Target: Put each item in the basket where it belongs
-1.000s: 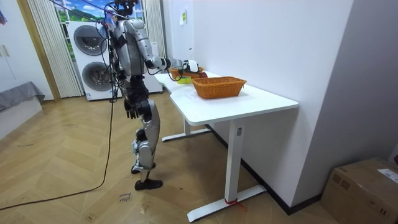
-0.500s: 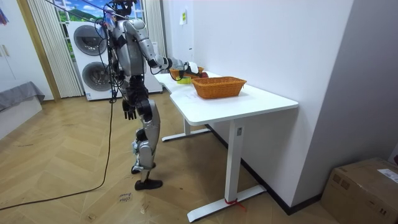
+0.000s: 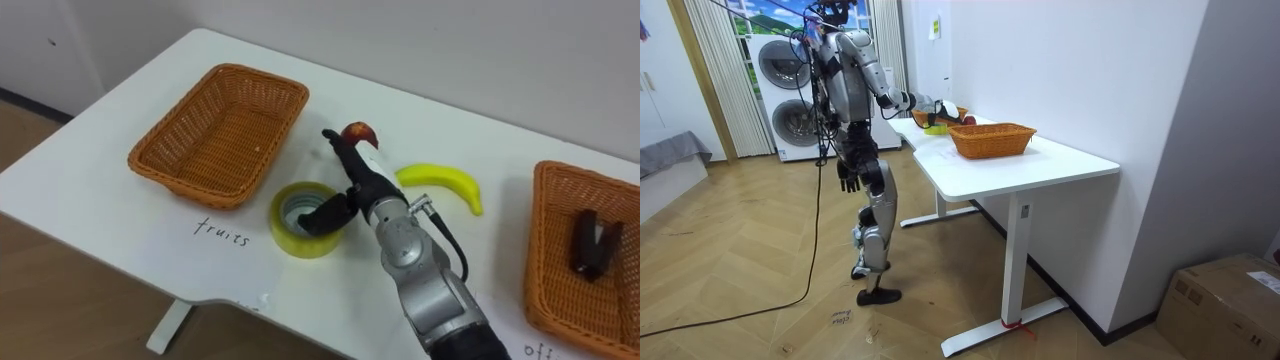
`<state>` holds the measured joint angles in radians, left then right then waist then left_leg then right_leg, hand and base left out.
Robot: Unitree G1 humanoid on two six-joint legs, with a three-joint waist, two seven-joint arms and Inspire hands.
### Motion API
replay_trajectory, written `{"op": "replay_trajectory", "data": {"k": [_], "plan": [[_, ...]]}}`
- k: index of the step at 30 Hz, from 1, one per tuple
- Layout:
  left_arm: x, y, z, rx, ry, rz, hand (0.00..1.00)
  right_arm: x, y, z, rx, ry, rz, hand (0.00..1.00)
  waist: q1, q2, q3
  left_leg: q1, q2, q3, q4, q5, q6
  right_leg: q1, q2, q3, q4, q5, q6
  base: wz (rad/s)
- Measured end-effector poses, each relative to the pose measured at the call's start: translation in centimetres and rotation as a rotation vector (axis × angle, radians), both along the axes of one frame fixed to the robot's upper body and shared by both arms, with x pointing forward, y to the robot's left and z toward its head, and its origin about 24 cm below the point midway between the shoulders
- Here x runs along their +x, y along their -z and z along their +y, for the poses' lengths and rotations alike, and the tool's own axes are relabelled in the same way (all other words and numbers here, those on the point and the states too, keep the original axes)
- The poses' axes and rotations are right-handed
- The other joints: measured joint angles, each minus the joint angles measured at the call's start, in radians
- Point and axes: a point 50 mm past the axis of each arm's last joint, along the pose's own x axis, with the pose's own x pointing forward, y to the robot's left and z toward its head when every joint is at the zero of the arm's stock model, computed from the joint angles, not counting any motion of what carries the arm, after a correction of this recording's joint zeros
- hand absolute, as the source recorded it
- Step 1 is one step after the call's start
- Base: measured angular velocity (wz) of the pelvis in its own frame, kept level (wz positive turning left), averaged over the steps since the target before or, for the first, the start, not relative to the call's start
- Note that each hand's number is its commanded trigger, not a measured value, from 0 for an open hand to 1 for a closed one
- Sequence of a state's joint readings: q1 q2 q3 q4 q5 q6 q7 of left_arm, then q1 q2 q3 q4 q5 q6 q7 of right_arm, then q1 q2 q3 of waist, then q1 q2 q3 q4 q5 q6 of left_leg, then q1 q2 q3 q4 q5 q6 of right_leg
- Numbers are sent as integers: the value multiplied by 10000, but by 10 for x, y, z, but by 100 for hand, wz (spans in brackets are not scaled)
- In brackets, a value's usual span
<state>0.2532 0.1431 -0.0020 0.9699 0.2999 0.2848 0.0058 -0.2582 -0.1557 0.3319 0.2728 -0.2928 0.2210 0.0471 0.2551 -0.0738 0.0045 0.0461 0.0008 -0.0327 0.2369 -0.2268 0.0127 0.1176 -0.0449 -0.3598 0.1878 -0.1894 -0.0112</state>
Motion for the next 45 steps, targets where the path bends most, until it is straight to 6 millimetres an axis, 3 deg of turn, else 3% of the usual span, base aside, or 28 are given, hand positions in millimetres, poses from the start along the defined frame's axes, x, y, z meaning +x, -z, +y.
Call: {"op": "replay_trajectory", "data": {"k": [8, 17, 45], "plan": [[8, -2, 5, 130, 89, -179, 0, 5, 2, -2, -234, -150, 242, 0, -7, -122, 75, -8, -1, 22, -7, -1, 1, -2, 3, 0, -17, -1, 2, 0], [10, -2, 5, -51, 90, -175, 0, 8, 0, 0, -436, -686, 642, 0, -3, -245, 45, 23, -48, 27, -28, -2, 2, 19, 38, 4, -27, 0, 2, 0], [16, -1, 8, -291, 162, -52, 0, 12, -8, 8, -1028, -2201, 1367, 0, 13, -231, 49, 181, 12, 46, -213, 1, -2, 47, 104, -3, -34, 0, 2, 0]]}}
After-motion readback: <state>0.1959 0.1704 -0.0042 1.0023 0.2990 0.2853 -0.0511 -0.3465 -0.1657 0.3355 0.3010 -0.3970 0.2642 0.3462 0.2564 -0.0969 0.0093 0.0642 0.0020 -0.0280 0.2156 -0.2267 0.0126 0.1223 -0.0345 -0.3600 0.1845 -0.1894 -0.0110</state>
